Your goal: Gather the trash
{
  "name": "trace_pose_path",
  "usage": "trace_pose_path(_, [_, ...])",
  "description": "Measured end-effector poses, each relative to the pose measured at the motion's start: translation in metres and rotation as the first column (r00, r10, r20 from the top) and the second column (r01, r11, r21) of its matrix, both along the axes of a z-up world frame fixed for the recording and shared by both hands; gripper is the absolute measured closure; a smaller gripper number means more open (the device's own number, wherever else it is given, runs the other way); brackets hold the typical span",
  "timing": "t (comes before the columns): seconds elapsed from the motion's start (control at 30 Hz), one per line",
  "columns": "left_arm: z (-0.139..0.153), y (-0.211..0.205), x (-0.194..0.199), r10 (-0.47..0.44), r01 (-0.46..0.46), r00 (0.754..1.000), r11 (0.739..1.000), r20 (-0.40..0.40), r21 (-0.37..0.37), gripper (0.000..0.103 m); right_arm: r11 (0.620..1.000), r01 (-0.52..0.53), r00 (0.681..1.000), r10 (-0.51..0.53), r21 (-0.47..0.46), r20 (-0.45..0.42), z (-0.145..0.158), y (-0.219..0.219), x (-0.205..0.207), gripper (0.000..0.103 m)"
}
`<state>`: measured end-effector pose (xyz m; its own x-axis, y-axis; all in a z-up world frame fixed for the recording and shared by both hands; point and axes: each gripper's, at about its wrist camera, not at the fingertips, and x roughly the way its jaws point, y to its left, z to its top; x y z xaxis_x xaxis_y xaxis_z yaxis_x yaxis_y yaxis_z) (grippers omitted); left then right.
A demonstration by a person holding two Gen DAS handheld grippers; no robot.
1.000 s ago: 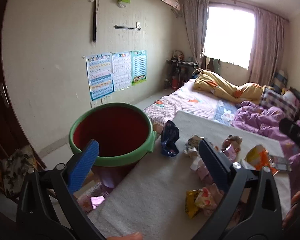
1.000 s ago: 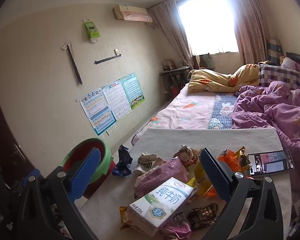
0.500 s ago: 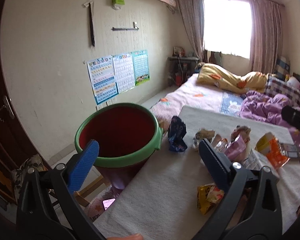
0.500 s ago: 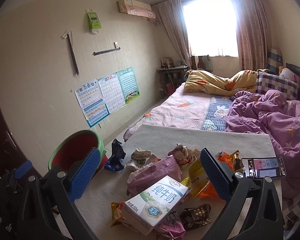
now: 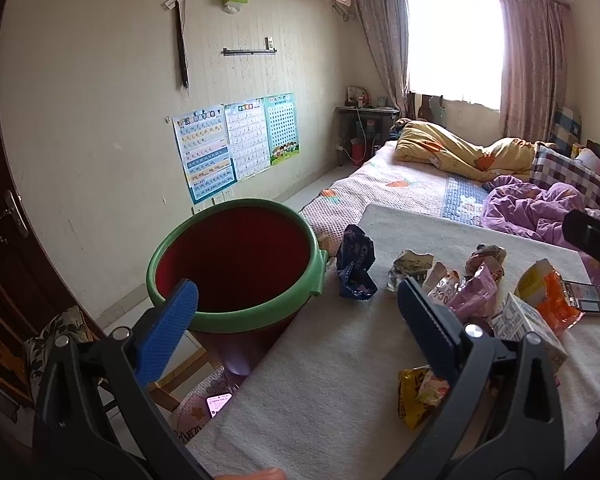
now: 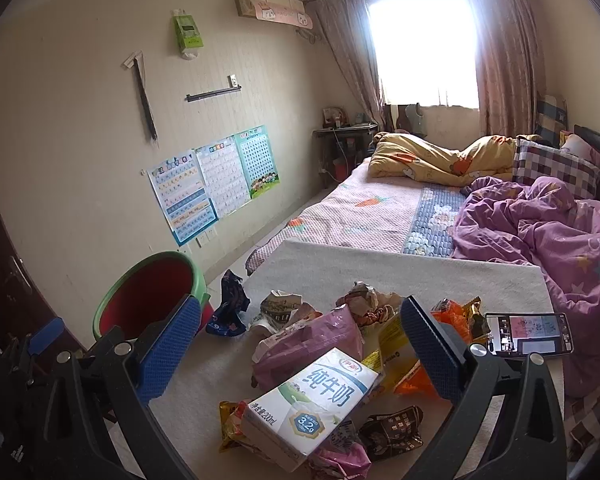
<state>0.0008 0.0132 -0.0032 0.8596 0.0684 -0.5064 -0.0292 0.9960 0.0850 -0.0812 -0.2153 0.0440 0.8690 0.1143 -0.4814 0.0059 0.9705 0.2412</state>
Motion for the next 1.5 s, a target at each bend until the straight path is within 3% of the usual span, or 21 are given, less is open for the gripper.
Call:
trace_pose_path(0.57, [0.0, 0.003, 0.004, 0.006, -0.006, 1.0, 0.999, -0.008, -0.032, 0.005, 1.0, 0.009, 1.0, -0.009, 0.005, -0.015, -0.007, -0.004, 0.008, 0.007])
trace_pose_path(0.97, [-0.005, -0.006, 0.003, -0.042, 0.041, 0.999, 0.999, 0.024, 0.02, 0.006, 1.0, 0.02, 1.0, -0.02, -0.024, -0.021, -0.019, -0.021, 0.005, 0.007])
trace_pose_path(1.13, [-0.024, -0.025, 0.001, -0.158, 0.159, 0.986, 0.987, -0.059, 0.019, 0.006, 1.0, -0.028, 0.995, 0.029, 0.012, -0.091, -0.032, -0.034, 0.0, 0.007])
trace_pose_path(1.3, [-0.055, -0.051, 0.005, -0.287, 0.289, 0.941, 0.957, -0.178, -0.015, 0.006, 0.994, -0.087, 0.976, 0.098, 0.065, -0.195, -0.049, -0.04, 0.001, 0.007])
trace_pose_path(1.5, [-0.088, -0.055, 0.017, -0.325, 0.312, 0.9, 0.946, -0.29, -0.089, 0.006, 0.981, -0.13, 0.952, 0.164, 0.141, -0.259, -0.064, -0.031, -0.001, 0.007])
